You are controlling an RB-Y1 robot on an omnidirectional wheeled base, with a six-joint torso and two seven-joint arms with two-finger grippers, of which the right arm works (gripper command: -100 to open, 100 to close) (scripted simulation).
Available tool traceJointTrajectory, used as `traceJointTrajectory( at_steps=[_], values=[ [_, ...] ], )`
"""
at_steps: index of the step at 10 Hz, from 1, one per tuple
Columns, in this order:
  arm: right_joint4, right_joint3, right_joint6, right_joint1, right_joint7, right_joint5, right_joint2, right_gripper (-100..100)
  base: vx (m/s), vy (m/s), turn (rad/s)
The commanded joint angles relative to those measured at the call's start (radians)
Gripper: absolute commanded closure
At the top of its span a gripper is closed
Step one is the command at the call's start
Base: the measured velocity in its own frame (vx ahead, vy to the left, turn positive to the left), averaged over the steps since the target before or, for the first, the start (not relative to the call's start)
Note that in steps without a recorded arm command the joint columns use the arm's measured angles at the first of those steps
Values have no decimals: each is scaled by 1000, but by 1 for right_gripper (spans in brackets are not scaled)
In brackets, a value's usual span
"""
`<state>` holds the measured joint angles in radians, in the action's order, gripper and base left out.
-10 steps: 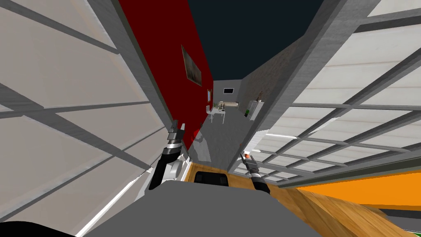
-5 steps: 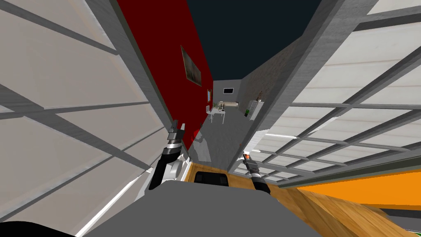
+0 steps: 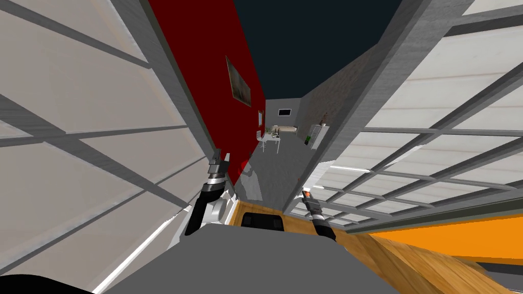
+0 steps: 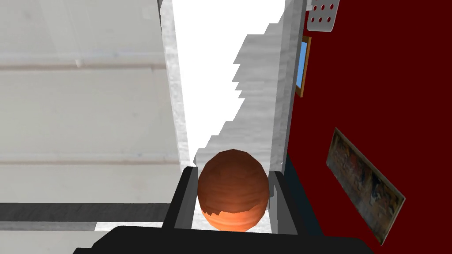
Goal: Pull the door open
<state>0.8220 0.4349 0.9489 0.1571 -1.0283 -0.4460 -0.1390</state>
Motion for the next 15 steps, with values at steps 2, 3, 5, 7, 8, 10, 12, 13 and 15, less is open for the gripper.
traceJointTrajectory(
  at_steps=[2, 3, 5, 7, 8, 10, 12, 13, 15],
  values=[
    [2, -16, 0, -1, 58, 26, -2, 100, -30, -12, 43],
    [2, -22, 0, -1, 79, 37, -4, 100, -34, -12, 41],
    [3, -36, -1, -2, 133, 64, -8, 100, -37, -13, 50],
    [4, -53, -1, -3, 187, 94, -13, 100, -49, -20, 59],
    [4, -61, -2, -3, 216, 109, -15, 100, -50, -17, 56],
    [5, -70, -2, -4, 256, 126, -18, 100, -34, -11, 29],
    [5, -81, -3, -4, 291, 145, -21, 100, -39, -18, 48],
    [6, -91, -3, -5, 327, 164, -24, 100, -39, -13, 52],
    [6, -101, -4, -6, 363, 183, -27, 100, -43, -14, 47]
  ],
)
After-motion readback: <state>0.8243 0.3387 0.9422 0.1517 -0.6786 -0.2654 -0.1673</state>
